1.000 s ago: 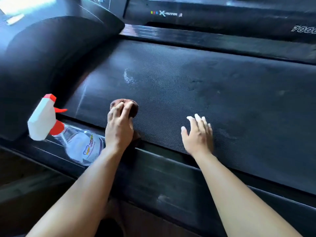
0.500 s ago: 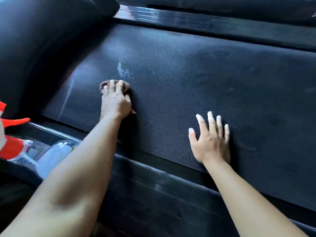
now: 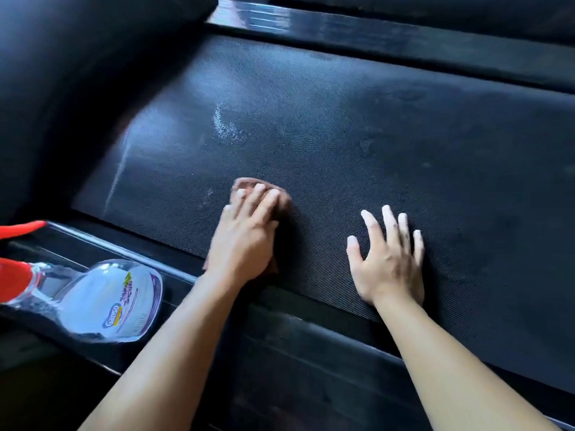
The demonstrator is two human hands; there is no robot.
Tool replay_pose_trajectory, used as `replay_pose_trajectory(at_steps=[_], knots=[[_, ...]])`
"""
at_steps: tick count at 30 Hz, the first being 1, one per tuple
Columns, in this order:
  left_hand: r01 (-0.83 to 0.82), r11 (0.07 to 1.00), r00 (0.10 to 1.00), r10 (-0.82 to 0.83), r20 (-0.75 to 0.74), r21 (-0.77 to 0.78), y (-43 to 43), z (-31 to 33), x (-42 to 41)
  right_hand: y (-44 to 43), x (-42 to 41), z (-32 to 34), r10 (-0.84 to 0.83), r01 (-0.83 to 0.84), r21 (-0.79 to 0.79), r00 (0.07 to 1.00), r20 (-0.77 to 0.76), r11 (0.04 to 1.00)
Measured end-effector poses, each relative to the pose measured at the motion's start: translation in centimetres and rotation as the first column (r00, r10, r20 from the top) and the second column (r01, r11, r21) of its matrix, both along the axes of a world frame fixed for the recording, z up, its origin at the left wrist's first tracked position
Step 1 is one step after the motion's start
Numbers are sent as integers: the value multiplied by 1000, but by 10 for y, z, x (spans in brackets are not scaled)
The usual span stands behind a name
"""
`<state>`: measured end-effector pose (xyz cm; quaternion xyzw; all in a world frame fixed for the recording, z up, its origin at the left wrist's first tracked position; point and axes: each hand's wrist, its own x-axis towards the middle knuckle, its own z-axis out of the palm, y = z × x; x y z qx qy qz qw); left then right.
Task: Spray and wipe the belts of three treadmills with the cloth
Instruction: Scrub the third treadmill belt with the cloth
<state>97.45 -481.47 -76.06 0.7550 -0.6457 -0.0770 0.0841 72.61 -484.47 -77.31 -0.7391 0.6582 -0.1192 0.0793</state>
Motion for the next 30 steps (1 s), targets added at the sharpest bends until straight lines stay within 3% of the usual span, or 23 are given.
replay_pose_trajectory(at_steps=[4,7,10,14,18,21,23,25,28,30], knots=[[-452,892,892,452,-13,16,-20,6,65,0,1,-1,-4,4,3,1000,-16,1000],[-562,821,824,566,-16,98,-59,15,76,0,2,-2,-4,4,4,1000,-21,1000],[-434,898,899,437,-19,75,-100,17,59,0,2,-1,-5,5,6,999,-31,1000],[-88,994,996,86,39,64,-120,13,10,-1,3,0,-3,4,14,999,-33,1000],[165,985,986,-163,-28,54,-75,11,-34,-2,3,0,-15,15,16,999,-34,1000],[215,974,976,-213,-40,73,-13,9,-42,-2,3,1,-10,10,20,999,-31,1000],[116,991,993,-116,-14,70,14,2,-21,-2,3,1,-9,10,17,1000,-19,1000],[-109,994,994,110,-18,22,22,0,11,-2,3,2,-8,9,24,1000,-17,1000],[-430,903,900,430,-71,14,0,5,51,-2,2,1,-4,4,37,1000,-20,999],[-515,856,853,517,-74,40,-28,8,69,-2,2,1,-4,4,36,1000,-21,999]])
